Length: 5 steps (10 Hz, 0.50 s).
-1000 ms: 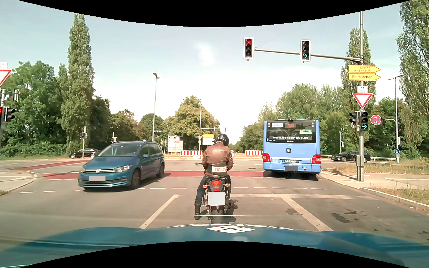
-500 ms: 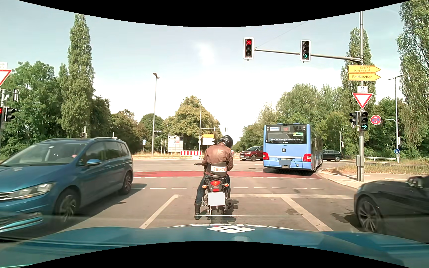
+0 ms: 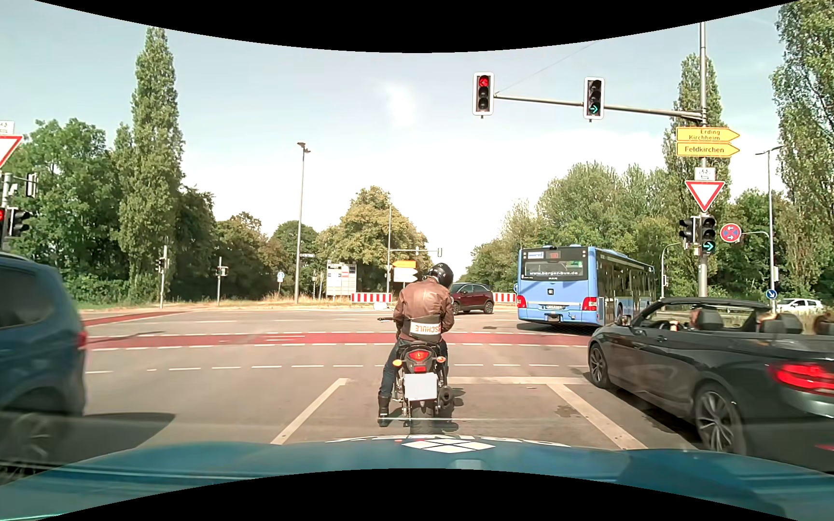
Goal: Follow the waypoints while adhering to traffic rules and regulations
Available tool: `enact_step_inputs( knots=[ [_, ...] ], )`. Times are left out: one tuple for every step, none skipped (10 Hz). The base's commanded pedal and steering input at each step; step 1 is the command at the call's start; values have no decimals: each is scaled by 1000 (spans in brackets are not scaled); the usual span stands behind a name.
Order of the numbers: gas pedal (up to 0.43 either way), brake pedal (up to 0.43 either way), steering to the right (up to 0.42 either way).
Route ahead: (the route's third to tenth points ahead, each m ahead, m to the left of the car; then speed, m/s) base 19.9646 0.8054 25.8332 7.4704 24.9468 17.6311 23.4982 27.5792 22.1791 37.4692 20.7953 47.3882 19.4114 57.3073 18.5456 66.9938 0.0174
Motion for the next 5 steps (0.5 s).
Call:
enact_step_inputs(
  knots=[
    [0, 317, 0],
    [0, 311, 1],
    [0, 311, 0],
    [0, 311, 1],
    [0, 311, 1]
  ],
)
